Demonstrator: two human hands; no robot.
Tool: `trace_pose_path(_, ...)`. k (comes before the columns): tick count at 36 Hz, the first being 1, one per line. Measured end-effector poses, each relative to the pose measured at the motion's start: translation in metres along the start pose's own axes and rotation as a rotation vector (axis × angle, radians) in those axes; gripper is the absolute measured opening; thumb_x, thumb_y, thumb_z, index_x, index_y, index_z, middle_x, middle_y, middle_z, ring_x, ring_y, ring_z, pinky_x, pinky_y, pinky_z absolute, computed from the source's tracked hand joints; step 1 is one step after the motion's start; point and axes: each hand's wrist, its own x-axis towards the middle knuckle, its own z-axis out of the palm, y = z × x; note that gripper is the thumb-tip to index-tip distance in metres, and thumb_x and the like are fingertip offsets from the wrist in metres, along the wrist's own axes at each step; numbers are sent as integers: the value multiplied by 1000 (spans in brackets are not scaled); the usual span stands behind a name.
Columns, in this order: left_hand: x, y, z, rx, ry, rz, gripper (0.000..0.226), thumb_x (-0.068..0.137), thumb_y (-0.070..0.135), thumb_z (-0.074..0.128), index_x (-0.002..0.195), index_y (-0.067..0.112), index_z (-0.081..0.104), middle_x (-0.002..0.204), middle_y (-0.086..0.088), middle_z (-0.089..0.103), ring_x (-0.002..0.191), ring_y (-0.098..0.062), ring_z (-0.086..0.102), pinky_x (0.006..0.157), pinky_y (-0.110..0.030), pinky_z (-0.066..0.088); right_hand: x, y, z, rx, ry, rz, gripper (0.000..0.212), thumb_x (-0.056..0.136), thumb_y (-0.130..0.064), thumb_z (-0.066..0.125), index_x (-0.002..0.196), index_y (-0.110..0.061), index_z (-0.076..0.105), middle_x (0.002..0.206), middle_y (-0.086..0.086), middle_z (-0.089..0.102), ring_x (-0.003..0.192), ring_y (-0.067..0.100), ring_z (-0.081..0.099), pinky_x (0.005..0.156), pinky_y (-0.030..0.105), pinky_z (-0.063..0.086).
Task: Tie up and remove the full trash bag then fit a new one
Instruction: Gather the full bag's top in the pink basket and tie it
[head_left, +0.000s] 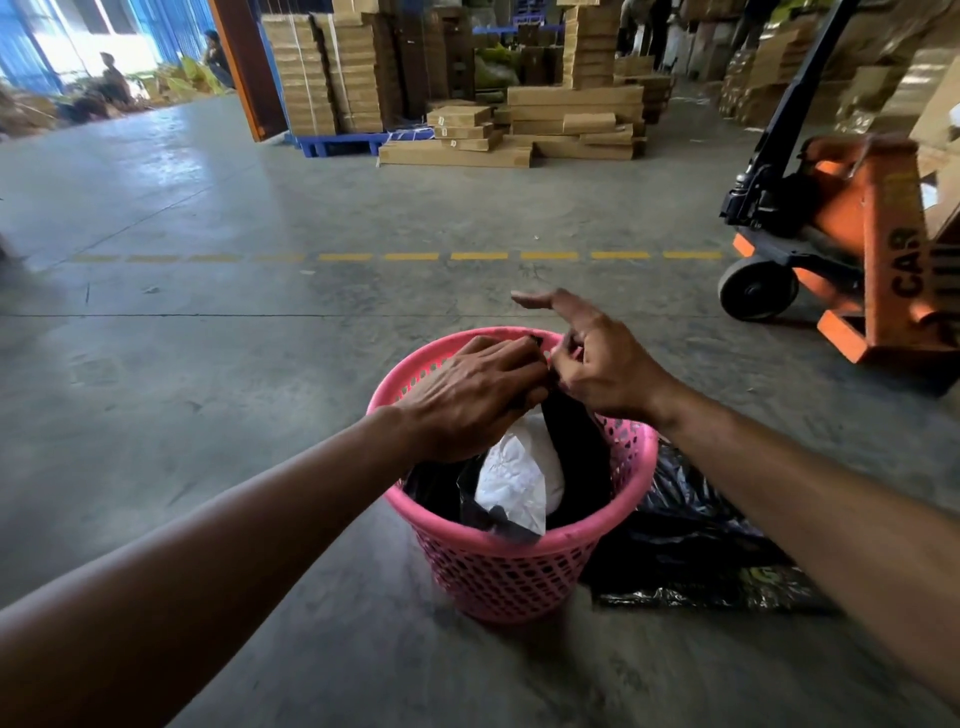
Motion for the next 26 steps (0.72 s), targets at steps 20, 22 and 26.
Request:
trace_pose_path(20,-2,-10,-4,88,28,-277,24,103,40,39,102,17,48,105,-2,46,95,-22,49,85,-45,43,-5,16,-13,-67,-100,17,17,72,-16,71,87,-23,76,77,-13,75,72,-2,69,71,14,52)
trace_pose_path(22,-7,-13,0,126,-14,-307,27,104,44,33,100,21,46,99,0,46,94,-23,49,84,-45,42,-3,14,-15,-84,-110,-3,14,74,-19,75,87,-25,76,78,-13,75,73,-2,69,71,14,52)
trace_pose_path(26,-13,-19,5,107,-88,-346,22,104,50,28,107,37,46,109,2,56,108,-23,54,89,-42,41,-3,12,-15,-136,-140,-62,8,76,-22,78,82,-24,74,74,-12,73,69,1,68,64,12,48)
